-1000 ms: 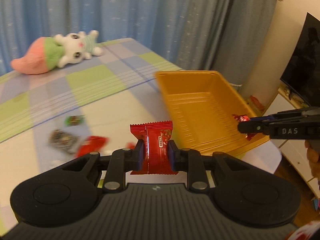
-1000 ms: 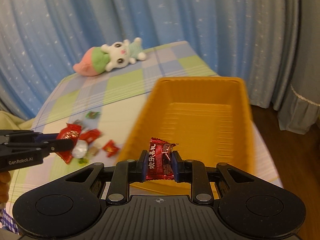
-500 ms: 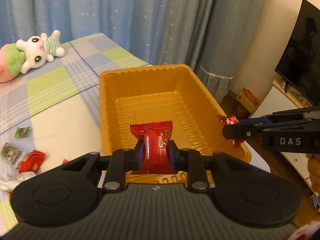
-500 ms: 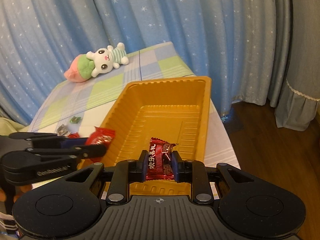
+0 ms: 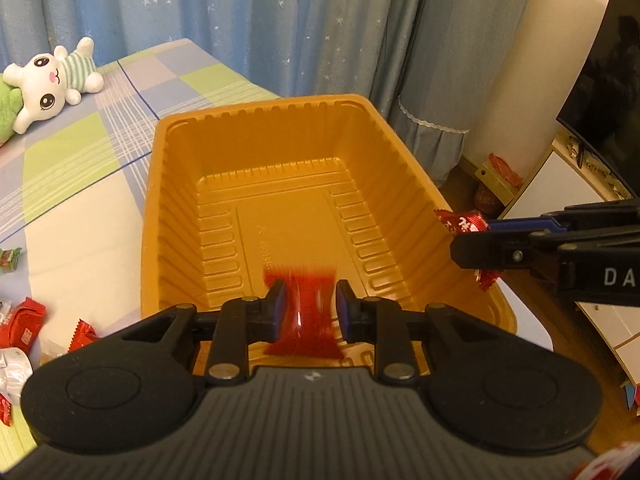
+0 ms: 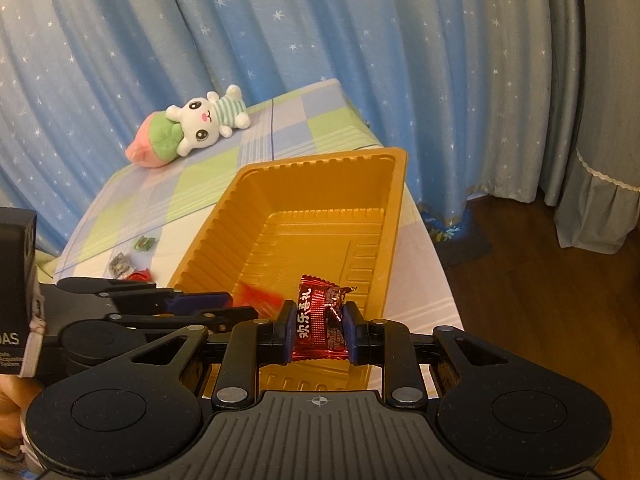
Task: Organize snacks
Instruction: 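Open the left tool and the right tool to drop candies into the tray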
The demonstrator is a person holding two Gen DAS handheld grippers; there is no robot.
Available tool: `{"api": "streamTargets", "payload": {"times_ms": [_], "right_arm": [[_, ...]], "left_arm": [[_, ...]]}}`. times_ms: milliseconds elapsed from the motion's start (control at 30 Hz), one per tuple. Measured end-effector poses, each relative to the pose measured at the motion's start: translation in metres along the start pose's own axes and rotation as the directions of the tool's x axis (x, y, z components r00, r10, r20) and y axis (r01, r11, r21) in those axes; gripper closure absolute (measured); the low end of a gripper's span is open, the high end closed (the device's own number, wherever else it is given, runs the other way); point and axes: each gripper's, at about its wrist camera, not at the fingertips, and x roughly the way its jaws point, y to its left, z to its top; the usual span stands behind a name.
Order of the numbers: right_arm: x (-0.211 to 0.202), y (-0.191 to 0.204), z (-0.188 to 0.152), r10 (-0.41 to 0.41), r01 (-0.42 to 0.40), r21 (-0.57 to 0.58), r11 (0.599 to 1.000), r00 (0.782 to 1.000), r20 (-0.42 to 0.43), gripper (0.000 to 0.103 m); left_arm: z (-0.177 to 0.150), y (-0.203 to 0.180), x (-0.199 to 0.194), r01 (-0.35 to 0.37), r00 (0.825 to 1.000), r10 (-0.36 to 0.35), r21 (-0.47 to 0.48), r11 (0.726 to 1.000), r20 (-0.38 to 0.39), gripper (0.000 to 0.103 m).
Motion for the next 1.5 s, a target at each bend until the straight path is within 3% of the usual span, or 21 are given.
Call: {"api": "streamTargets", "payload": {"times_ms": [367,867,1033,1100,1233,1500], "right_arm": [[0.004,0.001,0.003,0.033,-0.033,-0.011,0.999,0.999,-0.012,0.078],[0.033,0.015,-0.002,0.047,-0.053,-0.070,0.996,0.995,-0.087,0.078],[0.040,0.020,-0.005,0.051,-0.058,-0.098,0.994,0.997,-0.066,0.077],[0.044,0.020,-0.005,0.061,-0.066,-0.084,0.994,0.996,-0.065,0.071],[0.041,0.020,-0.006,0.059,-0.062,-0.066,0.996,0.997,-0.045,0.049],[0.018,0.026,-0.011,0.070,-0.072,-0.085,0.994,0.997,-0.030,0.046]], "left_arm": [[-0.005,0.010,-0.038,0.006,0.999,-0.003,-0.052,0.999,0.048,0.075],[-0.031,0.031,-0.081,-0.080,0.993,0.091,-0.153,0.985,0.072,0.074],[-0.041,0.040,-0.087,-0.111,0.990,0.125,-0.189,0.976,0.066,0.072],[-0.045,0.044,-0.089,-0.123,0.989,0.137,-0.200,0.972,0.061,0.071],[-0.053,0.051,-0.095,-0.140,0.987,0.155,-0.220,0.965,0.051,0.071],[-0.067,0.061,-0.108,-0.166,0.983,0.181,-0.244,0.955,0.042,0.067]]}}
